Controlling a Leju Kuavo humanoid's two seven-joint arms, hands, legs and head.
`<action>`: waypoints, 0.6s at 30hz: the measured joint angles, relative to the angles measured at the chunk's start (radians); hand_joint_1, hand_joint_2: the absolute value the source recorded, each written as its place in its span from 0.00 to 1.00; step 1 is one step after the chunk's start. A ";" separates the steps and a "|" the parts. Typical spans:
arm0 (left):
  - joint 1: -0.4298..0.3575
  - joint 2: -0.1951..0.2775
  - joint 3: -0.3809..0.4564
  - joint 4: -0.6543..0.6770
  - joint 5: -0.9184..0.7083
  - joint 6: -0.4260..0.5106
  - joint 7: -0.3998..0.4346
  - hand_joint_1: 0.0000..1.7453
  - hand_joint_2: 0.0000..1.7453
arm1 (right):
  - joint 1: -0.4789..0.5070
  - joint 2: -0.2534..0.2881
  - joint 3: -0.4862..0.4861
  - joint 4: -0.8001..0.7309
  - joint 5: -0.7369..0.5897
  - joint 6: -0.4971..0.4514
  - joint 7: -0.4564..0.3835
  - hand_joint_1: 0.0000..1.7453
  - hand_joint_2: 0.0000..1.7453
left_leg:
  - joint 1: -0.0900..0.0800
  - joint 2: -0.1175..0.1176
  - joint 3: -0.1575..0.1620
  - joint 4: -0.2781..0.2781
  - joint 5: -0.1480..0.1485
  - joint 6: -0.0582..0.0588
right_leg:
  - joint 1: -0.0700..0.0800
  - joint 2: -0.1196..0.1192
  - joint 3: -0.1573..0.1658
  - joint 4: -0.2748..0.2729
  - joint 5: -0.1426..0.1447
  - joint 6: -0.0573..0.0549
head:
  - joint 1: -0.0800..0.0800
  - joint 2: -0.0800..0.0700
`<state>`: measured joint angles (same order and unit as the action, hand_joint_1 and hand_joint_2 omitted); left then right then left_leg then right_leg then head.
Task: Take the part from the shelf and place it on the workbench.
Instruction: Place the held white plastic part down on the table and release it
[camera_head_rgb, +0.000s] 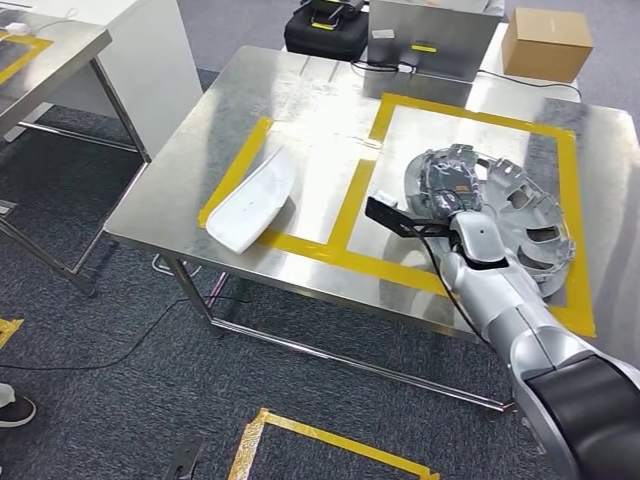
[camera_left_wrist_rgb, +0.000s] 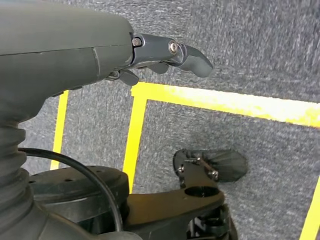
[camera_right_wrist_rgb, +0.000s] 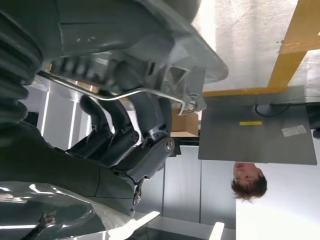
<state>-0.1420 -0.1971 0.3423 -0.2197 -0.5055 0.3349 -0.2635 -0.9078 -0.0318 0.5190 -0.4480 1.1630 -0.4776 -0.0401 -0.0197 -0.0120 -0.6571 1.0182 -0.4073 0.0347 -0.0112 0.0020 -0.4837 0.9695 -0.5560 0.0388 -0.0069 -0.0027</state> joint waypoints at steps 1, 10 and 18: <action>-0.001 0.000 0.001 0.000 0.002 0.007 0.005 0.00 0.50 | 0.003 0.000 -0.003 -0.002 -0.005 -0.005 -0.007 0.00 0.00 | 0.000 0.000 0.000 0.000 0.000 0.000 | 0.000 0.000 0.000 0.000 0.000 0.000 | 0.000 0.000; -0.002 0.002 0.003 0.000 -0.025 0.033 0.075 0.00 0.00 | 0.045 0.027 -0.098 -0.106 -0.334 0.061 -0.172 0.00 0.00 | 0.000 0.000 0.000 0.000 0.000 0.000 | 0.001 0.000 0.001 0.000 0.000 0.000 | 0.000 0.000; 0.004 0.008 0.007 0.000 -0.018 0.049 0.084 0.00 0.00 | 0.090 0.062 -0.199 -0.273 -0.553 0.154 -0.233 0.00 0.00 | 0.000 0.000 0.000 -0.001 0.000 0.000 | 0.001 -0.001 0.001 0.000 -0.001 0.000 | 0.000 0.000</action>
<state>-0.1385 -0.1892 0.3491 -0.2197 -0.5234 0.3840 -0.1800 -0.8175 0.0307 0.3199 -0.7207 0.6105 -0.3240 -0.2728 -0.0196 -0.0124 -0.6571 1.0177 -0.4073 0.0347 -0.0106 0.0011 -0.4830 0.9695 -0.5565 0.0383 -0.0069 -0.0027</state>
